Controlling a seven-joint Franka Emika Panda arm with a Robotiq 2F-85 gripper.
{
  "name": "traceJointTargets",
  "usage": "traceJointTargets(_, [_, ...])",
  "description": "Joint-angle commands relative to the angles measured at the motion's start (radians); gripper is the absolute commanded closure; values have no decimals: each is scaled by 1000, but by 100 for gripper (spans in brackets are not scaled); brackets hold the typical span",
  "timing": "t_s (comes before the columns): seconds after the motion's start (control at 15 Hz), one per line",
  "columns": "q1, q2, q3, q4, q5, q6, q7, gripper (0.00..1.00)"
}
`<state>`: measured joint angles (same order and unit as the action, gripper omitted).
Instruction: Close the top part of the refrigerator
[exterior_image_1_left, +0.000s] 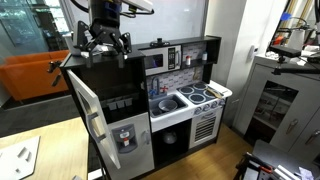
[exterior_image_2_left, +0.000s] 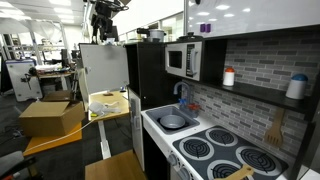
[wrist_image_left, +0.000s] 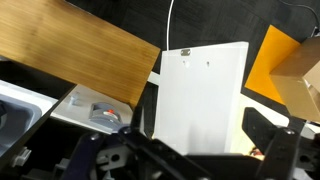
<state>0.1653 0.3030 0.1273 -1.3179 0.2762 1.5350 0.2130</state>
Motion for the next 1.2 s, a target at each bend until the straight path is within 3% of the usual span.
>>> traceJointTargets(0.0, [-8,57,4,70,50,-10,21,0])
traceJointTargets(0.8, [33,220,14,240,62,-36,80,0])
traceJointTargets(1.13, [52,238,11,249,52,-34,103,0])
